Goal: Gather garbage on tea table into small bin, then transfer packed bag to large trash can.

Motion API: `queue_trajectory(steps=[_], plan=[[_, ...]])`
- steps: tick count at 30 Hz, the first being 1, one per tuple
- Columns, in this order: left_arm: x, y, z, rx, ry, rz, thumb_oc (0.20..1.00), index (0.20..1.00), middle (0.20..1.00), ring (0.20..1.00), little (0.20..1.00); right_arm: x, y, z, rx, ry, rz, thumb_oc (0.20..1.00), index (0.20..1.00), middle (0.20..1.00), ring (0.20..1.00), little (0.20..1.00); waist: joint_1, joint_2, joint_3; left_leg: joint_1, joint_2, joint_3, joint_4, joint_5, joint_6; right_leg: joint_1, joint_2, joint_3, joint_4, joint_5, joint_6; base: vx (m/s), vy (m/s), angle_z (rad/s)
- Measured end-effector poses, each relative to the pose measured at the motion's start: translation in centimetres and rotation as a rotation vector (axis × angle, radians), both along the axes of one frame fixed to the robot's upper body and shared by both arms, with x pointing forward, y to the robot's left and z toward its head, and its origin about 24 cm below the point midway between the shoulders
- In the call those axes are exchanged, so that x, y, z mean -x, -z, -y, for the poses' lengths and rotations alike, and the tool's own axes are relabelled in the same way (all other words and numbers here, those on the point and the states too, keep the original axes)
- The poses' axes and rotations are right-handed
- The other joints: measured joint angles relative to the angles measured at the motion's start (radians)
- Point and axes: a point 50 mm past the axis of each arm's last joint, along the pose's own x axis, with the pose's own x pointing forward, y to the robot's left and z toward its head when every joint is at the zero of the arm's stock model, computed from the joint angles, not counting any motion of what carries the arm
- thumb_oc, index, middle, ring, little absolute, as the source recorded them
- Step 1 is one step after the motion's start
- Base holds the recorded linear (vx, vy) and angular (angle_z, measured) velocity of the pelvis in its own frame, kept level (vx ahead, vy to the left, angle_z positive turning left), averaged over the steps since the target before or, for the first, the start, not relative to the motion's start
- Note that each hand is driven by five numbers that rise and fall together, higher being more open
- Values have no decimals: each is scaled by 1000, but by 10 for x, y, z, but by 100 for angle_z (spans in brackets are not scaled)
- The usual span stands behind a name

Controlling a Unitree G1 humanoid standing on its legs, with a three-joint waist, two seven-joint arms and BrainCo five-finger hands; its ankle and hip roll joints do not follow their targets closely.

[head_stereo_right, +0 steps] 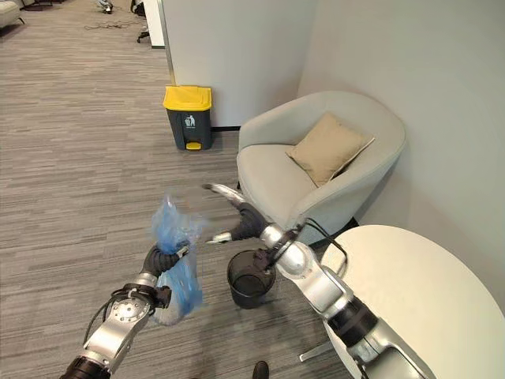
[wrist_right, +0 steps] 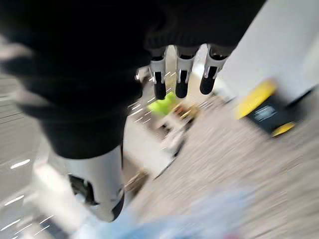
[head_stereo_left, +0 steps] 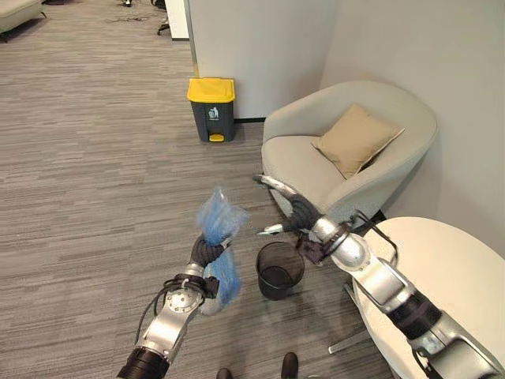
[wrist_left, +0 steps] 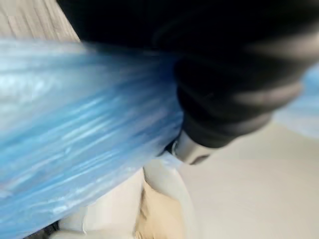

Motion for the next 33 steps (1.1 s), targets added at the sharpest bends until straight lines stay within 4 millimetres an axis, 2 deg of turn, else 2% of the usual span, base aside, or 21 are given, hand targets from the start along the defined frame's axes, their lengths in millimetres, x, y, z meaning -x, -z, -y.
queue_trajectory(steps=[2,3,4,7,8,9,12,13,14,17,19,25,29,30,31,32,33], plan=[[16,10,-19,-7,-72,-48,200,200,200,200,200,11,24,40,47,150,-75,1000,1000,1000,1000,1000,-1,7,1,0,0,-1,0,0,1,1,0,-1,-1,0,0,23,-38,0],[19,12,-21,-12,-76,-60,200,200,200,200,200,15,30,45,51,168,-98,1000,1000,1000,1000,1000,-3,10,1,0,0,0,0,0,1,0,1,0,-1,0,0,24,-38,2],[23,18,-21,15,-80,-83,200,200,200,200,200,23,44,59,-15,237,-160,1000,1000,1000,1000,1000,-9,13,0,1,1,-3,0,0,1,2,1,-3,-1,-2,1,14,-27,3],[34,32,-30,75,-147,-153,200,200,200,200,200,33,79,79,-99,374,-346,1000,1000,1000,1000,1000,-19,23,1,1,0,-4,-3,-7,-4,3,-1,-4,-1,-3,3,1,-7,2],[38,38,-37,86,-163,-183,200,200,200,200,200,43,101,91,-121,428,-451,1000,1000,1000,1000,1000,-20,25,1,-3,0,-4,-6,-8,-3,-1,-1,-4,-1,-2,4,5,-31,-1],[42,40,-42,85,-179,-196,200,200,200,200,200,52,114,98,-111,459,-520,1000,1000,1000,1000,1000,-21,26,1,-6,0,-4,-7,-9,-3,-4,0,-5,-1,-2,4,1,-33,1],[47,44,-49,89,-188,-223,200,200,200,200,200,68,133,110,-110,510,-611,1000,1000,1000,1000,1000,-21,29,1,-13,2,-9,-7,-12,3,-9,0,-9,-1,-2,4,0,-36,4],[56,49,-57,88,-212,-253,200,200,200,200,200,78,144,119,-92,544,-670,1000,1000,1000,1000,1000,-23,31,1,-13,3,-10,-7,-12,3,-9,1,-10,-1,-2,3,2,-49,1],[57,49,-57,87,-212,-254,200,200,200,200,200,78,145,119,-92,545,-671,1000,1000,1000,1000,1000,-23,31,1,-13,3,-10,-7,-12,3,-9,1,-10,-1,-2,3,-4,-51,3],[74,60,-64,90,-230,-322,200,200,200,200,200,88,157,127,-67,581,-736,1000,1000,1000,1000,1000,-21,34,3,-19,5,-14,-7,-13,1,-8,2,-14,-1,-3,2,-2,-26,3],[92,70,-68,92,-248,-386,200,200,200,200,200,96,163,134,-60,610,-770,1000,1000,1000,1000,1000,-17,40,8,-23,6,-17,-7,-13,1,-9,3,-16,-1,-4,2,-26,-70,3],[110,87,-71,99,-276,-486,200,200,200,200,200,103,172,143,4,647,-801,1000,1000,1000,1000,1000,-7,52,29,-62,9,-61,16,-13,1,-20,5,-48,-1,-13,-4,-53,-50,19],[108,90,-69,113,-282,-494,200,200,200,200,200,99,169,144,6,661,-776,1000,1000,1000,1000,1000,10,66,83,-99,13,-94,47,-12,-2,-23,7,-78,0,-17,-9,-85,-9,27],[106,89,-67,129,-285,-486,200,200,200,200,200,97,168,144,4,665,-766,1000,1000,1000,1000,1000,11,73,97,-119,14,-104,65,-4,-15,-23,6,-99,0,-17,-8,-89,11,51],[101,88,-66,136,-282,-473,200,200,200,200,200,95,167,145,2,675,-754,1000,1000,1000,1000,1000,10,77,114,-137,15,-122,83,-7,-18,-25,5,-120,0,-18,-9,-97,33,54],[92,85,-64,139,-273,-450,200,200,200,200,200,91,165,146,-1,684,-740,1000,1000,1000,1000,1000,21,78,129,-160,19,-125,93,-18,-15,-40,7,-128,6,-30,-26,-91,32,45],[90,84,-64,138,-271,-445,200,200,200,200,200,89,164,147,-3,692,-731,1000,1000,1000,1000,1000,28,81,138,-173,26,-112,98,-21,-16,-44,5,-145,9,-28,-24,-68,45,47]])
